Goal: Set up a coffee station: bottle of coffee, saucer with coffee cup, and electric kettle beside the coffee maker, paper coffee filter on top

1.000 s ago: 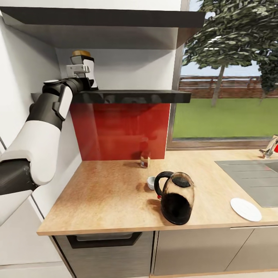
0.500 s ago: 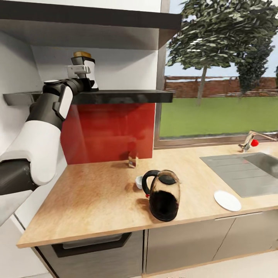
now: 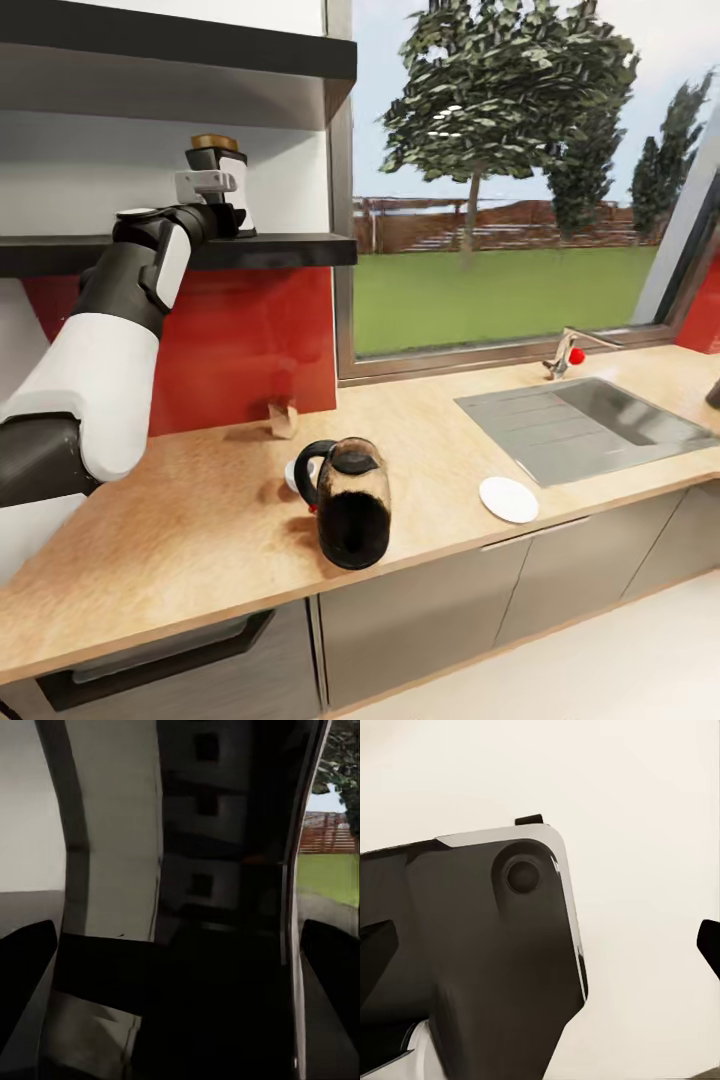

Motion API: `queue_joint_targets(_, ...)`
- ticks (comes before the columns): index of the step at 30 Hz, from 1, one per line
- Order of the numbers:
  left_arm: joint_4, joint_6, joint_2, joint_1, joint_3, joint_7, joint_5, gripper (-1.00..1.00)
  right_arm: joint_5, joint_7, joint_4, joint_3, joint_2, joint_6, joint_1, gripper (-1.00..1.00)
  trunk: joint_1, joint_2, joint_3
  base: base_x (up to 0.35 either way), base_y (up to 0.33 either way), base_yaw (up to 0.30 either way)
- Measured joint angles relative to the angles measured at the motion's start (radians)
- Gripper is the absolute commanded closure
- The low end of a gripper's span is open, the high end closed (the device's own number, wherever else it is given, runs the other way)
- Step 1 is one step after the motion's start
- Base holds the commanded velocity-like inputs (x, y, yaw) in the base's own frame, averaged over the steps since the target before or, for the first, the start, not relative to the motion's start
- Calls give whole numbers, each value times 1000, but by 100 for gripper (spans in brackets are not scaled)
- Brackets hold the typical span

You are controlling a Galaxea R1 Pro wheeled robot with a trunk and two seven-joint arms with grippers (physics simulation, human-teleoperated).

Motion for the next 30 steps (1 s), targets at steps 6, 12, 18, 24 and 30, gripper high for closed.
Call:
queue_joint_targets(6, 0, 0, 0, 0, 0, -1, 2, 100, 0, 0, 0, 0, 0, 0, 0, -100, 0, 0, 0, 0, -8, -263)
queue_joint_targets(12, -2, 0, 1, 1, 3, 1, 0, 100, 0, 0, 0, 0, 1, 0, 0, -100, 0, 0, 0, 0, 0, -263)
queue_joint_targets(18, -3, 1, 1, 2, 3, 2, 0, 100, 0, 1, 0, 0, 2, 0, 0, -100, 0, 0, 0, 0, 0, -264)
queue_joint_targets(24, -3, 1, 2, 2, 5, 2, 3, 100, 0, 1, 0, 0, 2, 0, 0, -100, 0, 0, 0, 107, 0, -265)
queue_joint_targets(30, -3, 1, 1, 2, 3, 5, 3, 100, 0, 0, 0, 0, 2, 0, 0, -100, -1, 0, 0, 284, -90, -265)
